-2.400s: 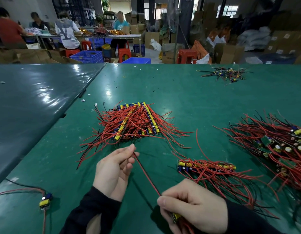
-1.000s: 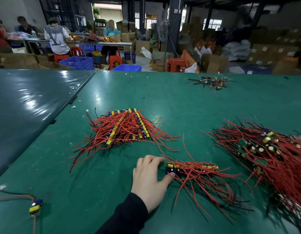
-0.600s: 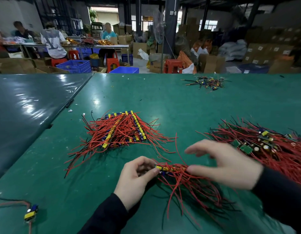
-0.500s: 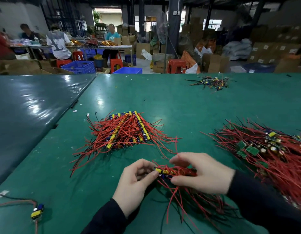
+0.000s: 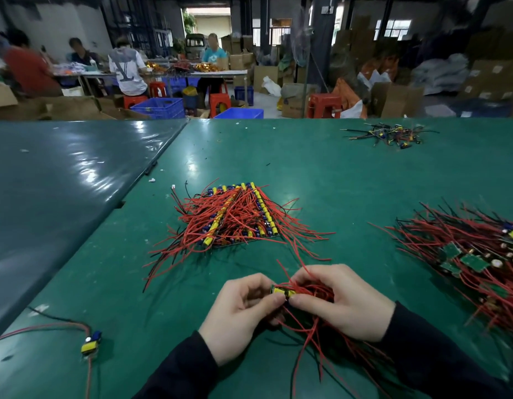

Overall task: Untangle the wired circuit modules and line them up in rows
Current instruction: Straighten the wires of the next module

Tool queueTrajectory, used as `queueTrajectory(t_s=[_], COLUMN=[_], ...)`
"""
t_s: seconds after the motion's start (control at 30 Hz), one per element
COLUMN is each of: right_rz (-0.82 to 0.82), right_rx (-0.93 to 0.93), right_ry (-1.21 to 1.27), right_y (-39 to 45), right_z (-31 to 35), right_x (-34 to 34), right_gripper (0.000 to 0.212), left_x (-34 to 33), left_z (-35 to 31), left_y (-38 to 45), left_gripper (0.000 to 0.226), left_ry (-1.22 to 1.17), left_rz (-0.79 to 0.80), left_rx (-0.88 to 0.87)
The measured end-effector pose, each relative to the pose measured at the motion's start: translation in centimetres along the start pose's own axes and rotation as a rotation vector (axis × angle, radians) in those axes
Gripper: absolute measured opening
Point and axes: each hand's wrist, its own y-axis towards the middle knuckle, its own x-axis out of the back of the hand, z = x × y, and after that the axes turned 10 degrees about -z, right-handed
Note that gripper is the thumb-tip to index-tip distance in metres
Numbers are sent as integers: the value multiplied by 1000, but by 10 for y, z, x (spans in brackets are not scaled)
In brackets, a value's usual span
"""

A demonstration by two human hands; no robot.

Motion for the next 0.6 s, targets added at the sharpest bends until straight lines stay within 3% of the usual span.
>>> queueTrajectory(t_s=[0.2, 0.4, 0.6], right_rz=[68, 125, 161], right_rx=[1, 28, 40], right_ry=[108, 104, 155], right_y=[-4, -8, -10], right_z=[-2, -5, -2], right_x=[9, 15, 20], right_gripper=[10, 7, 5], left_x=[0, 1, -2], left_z=[-1, -3, -8], left_y=[-2, -6, -9], left_gripper=[16, 16, 11], left_ry=[-41, 280, 30], left_rz=[74, 11, 138], left_rx=[-1, -234, -54])
